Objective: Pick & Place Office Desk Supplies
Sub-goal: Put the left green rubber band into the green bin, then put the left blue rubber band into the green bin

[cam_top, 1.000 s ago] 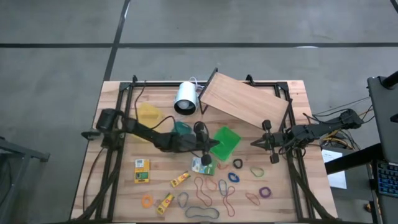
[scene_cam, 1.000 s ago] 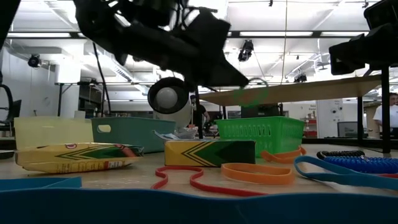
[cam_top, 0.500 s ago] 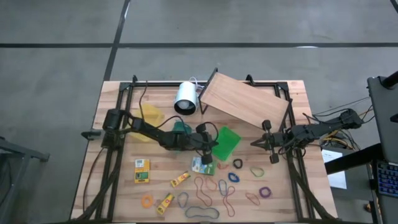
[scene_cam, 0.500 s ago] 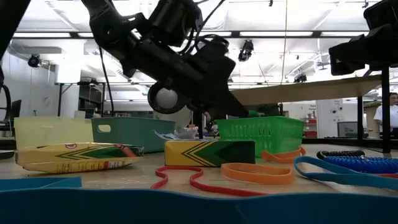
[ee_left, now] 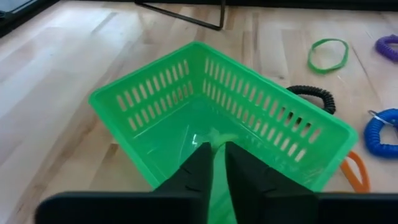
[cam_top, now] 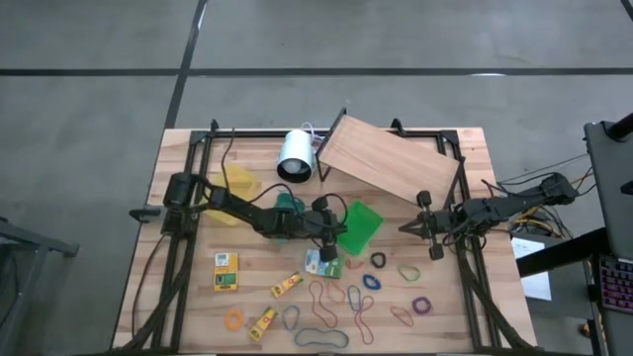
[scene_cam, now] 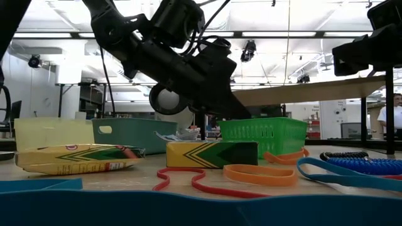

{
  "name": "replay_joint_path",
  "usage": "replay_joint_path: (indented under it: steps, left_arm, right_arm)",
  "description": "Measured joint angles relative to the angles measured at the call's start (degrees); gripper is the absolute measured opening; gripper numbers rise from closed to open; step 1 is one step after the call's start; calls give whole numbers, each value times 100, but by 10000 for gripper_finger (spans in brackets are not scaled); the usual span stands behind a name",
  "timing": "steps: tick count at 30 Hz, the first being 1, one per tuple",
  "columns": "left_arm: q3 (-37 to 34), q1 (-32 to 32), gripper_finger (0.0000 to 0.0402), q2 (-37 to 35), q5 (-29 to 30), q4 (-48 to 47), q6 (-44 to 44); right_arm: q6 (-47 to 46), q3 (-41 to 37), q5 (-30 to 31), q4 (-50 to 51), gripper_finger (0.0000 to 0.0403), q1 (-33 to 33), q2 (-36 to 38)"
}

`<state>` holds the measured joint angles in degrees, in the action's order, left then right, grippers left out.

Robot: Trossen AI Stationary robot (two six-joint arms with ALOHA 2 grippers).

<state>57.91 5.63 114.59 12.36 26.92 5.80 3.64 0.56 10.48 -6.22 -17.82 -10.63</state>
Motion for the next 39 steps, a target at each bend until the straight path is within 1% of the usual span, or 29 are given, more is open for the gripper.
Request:
replay_joint_path:
  steps: [5, 13, 19, 22, 25, 28, 31, 35, 39]
  left_arm:
    - [0, 0, 100, 0, 0, 0, 0]
    - [-2, 0, 125, -9, 0, 4, -5]
    - [-3, 2, 147, -27, 0, 17, -404]
    - [-7, 2, 156, -41, 0, 22, -391]
    - [-7, 15, 159, -107, -11, 15, -415]
    - [-7, 129, 157, -334, -131, 142, -535]
    - [-7, 326, 152, -645, -211, 179, -993]
    - [-9, 499, 148, -884, -210, 135, -1586]
    - [-11, 509, 147, -1205, -142, 39, -1680]
  right_arm:
    - [0, 0, 2, 0, 8, 0, 0]
    - [0, -2, 2, 0, 8, 0, 0]
    - [0, 0, 0, 0, 8, 0, 0]
    - [0, -2, 2, -2, 8, 0, -2]
    - [0, 0, 1, 0, 8, 0, -2]
    - [0, 0, 2, 0, 8, 0, -2]
    - [0, -1, 2, -2, 8, 0, -2]
    - [0, -1, 0, 0, 8, 0, -2]
    - [0, 0, 2, -2, 8, 0, -2]
